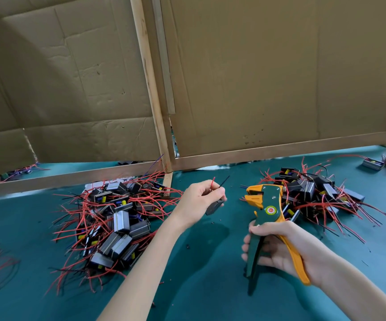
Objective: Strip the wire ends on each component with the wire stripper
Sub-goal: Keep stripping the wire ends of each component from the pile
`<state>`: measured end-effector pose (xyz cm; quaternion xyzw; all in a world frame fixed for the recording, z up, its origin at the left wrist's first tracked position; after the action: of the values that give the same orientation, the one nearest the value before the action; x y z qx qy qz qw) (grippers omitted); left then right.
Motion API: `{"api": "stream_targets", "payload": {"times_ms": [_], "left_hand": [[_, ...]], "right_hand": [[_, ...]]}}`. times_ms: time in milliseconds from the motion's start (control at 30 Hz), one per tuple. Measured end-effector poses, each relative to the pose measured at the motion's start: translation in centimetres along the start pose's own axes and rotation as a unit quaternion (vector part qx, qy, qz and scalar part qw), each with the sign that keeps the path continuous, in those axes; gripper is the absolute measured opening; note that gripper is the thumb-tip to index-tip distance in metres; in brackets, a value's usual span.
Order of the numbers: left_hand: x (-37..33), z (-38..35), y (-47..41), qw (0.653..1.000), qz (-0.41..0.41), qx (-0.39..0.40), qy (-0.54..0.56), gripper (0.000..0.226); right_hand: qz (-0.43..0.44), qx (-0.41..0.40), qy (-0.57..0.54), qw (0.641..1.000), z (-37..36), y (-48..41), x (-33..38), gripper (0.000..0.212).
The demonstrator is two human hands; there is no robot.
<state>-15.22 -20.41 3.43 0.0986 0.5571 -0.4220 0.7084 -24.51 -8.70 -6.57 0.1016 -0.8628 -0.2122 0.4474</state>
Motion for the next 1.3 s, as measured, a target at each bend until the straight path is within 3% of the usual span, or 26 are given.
{"api": "stream_targets", "payload": {"times_ms": [200, 400, 600, 1067, 1300], "left_hand": [[-1.2, -0.7, 0.2, 0.999, -0.013, 0.029, 0.029, 0.021], [-1.9, -0.3, 0.4, 0.994, -0.003, 0.005, 0.107, 0.018], [-2.5, -0.3, 0.5, 0.994, 0.004, 0.029, 0.107, 0.02], [-2.5, 0.4, 1.1, 0.991, 0.02, 0.108, 0.077, 0.017], [-2.3, 0.5, 1.2, 0.988, 0.013, 0.13, 0.083, 0.009]], "right_hand": [[0.042, 0.07, 0.055, 0.995, -1.8, 0.7, 0.9, 0.042], [0.072, 0.101, 0.114, 0.986, -2.9, 1.4, 1.4, 0.038], [0.074, 0.103, 0.142, 0.982, -3.9, 1.9, 1.5, 0.025], [0.069, 0.101, 0.22, 0.968, -4.6, 3.1, 1.3, 0.023], [0.055, 0.035, 0.243, 0.968, -3.5, 3.1, 0.6, 0.049]]}}
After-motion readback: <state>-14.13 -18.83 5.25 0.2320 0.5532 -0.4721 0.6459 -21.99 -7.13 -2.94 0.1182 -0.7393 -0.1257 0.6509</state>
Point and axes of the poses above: each hand's wrist, its own y-axis away from the middle knuckle, its own z-axis out of the back of the hand, x = y × z, the point moved 10 cm from there along -y, towards the middle knuckle, and after that the axes turned 9 degrees about -z, right-handed, at the moved point
